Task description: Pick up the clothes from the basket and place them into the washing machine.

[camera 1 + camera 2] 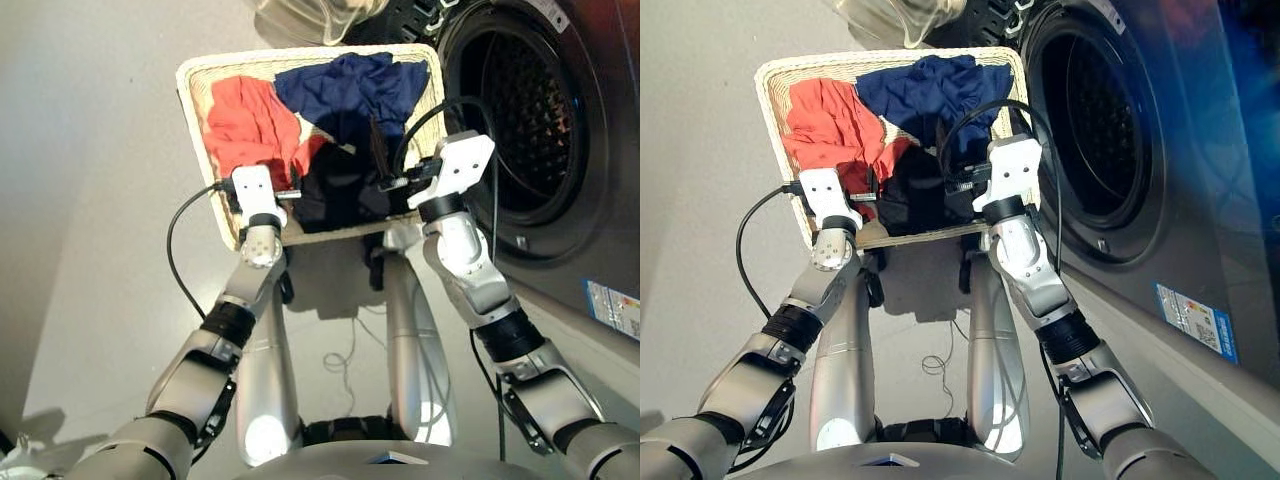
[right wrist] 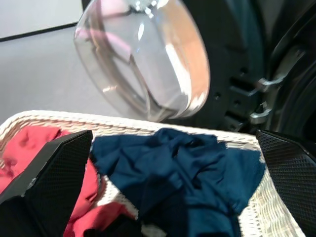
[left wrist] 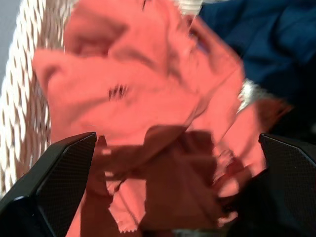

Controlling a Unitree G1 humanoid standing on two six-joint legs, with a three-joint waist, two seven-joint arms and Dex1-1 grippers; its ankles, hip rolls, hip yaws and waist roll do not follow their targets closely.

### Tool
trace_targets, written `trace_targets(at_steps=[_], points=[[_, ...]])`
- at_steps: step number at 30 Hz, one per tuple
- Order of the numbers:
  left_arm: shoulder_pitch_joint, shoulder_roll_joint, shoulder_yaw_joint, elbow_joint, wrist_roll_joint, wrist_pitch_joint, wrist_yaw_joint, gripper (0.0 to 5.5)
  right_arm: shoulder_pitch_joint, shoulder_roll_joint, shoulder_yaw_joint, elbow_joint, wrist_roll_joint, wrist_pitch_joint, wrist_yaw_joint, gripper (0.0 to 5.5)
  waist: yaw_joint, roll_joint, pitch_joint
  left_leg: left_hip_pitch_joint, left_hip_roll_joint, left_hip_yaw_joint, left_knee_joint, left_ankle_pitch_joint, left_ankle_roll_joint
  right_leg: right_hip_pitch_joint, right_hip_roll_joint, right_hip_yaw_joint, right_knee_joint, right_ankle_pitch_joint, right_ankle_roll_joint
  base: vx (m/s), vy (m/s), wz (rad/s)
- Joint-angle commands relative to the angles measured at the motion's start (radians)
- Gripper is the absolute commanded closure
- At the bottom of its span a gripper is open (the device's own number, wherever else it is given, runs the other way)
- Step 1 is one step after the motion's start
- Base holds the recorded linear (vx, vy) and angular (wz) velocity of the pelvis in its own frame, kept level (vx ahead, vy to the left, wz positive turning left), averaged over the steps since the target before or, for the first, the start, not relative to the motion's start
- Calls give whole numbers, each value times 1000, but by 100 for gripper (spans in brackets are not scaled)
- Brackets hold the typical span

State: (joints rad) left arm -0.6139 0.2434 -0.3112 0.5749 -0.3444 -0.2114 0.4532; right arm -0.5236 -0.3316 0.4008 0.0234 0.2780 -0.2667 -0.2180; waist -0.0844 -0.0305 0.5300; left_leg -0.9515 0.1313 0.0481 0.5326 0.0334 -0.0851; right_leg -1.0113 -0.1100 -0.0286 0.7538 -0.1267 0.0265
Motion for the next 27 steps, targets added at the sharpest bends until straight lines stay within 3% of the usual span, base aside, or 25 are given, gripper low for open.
trace_targets(at_steps=[1, 5, 6, 17, 27], points=[[-62, 26, -20, 9, 43, -21, 34, 0, -41, 20, 5, -139, -23, -79, 1, 0, -23, -3, -10, -42, -2, -25, 171, -163, 22, -22, -12, 24, -61, 58, 71, 0, 0, 0], [-121, 32, 3, 83, 7, -18, 65, 0, -47, 18, 21, -141, -20, -77, 6, 0, -31, -10, -10, -82, 4, -31, 198, -166, 18, -60, -12, 22, -34, 49, 71, 21, -6, -5], [-134, 31, 7, 113, -3, -15, 71, 0, -44, 18, 25, -138, -19, -76, 7, 0, -31, -10, -10, -68, 8, -33, 214, -205, 14, -53, -11, 22, -9, 11, 75, 84, -13, -19], [-231, 92, 48, 195, -34, -23, 118, 0, -31, -22, 37, -146, 14, -87, 31, 0, -43, -15, -10, -127, 9, -37, 245, -206, 11, -113, 2, 30, 8, 16, 73, 7, 0, -1], [-286, 123, 42, 203, -34, -26, 125, 0, -28, -41, 45, -154, 39, -91, 51, 0, -47, -14, -10, -156, 7, -45, 247, -195, 7, -136, 3, 27, 8, 21, 73, 0, 0, 0]])
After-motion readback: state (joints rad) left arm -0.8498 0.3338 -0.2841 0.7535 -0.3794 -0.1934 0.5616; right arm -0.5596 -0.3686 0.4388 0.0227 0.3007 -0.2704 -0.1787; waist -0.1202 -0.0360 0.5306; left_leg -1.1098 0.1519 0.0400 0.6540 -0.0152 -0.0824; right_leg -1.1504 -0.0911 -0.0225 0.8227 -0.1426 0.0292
